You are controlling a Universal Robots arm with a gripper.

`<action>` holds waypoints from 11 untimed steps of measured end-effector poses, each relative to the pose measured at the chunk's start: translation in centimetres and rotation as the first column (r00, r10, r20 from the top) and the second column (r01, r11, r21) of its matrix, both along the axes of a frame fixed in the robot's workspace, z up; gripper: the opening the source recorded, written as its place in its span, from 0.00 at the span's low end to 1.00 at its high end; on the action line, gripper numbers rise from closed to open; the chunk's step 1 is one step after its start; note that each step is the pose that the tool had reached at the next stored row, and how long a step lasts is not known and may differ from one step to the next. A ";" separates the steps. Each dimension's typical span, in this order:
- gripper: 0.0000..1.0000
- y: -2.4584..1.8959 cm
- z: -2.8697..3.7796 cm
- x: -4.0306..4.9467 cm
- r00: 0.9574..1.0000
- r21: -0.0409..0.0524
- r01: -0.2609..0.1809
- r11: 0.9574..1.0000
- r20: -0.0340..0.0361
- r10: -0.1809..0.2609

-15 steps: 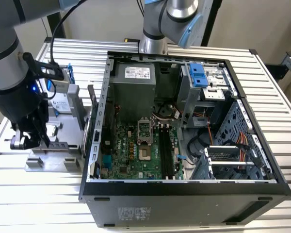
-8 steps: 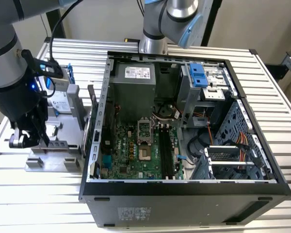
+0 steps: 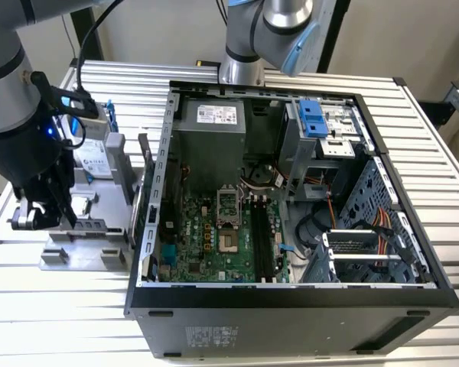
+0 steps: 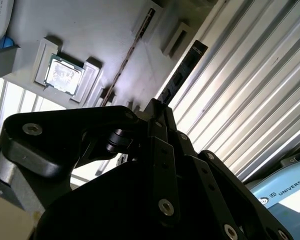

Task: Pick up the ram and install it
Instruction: 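Pick up the ram and move it above insertion slot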

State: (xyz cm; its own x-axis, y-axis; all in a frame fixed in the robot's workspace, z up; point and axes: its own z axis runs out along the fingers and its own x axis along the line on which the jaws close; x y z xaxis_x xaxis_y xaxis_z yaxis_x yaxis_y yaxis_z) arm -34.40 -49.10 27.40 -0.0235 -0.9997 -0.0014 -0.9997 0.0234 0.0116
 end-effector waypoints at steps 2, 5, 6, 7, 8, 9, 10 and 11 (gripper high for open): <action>0.00 0.00 0.19 0.00 1.000 0.000 0.000 1.000 0.000 0.000; 0.00 0.00 0.46 0.00 1.000 0.000 0.000 1.000 0.000 0.000; 0.00 0.00 0.55 0.00 1.000 0.000 0.000 1.000 0.000 0.000; 0.00 0.00 0.62 0.00 1.000 0.000 0.000 1.000 0.000 0.000; 0.00 0.00 0.70 0.00 1.000 0.000 0.000 1.000 0.000 0.000; 0.00 0.00 0.77 0.00 1.000 0.000 0.000 1.000 0.000 0.000; 0.00 0.00 0.86 0.00 1.000 0.000 0.000 1.000 0.000 0.000; 0.00 0.00 0.94 0.00 1.000 0.000 0.000 1.000 0.000 0.000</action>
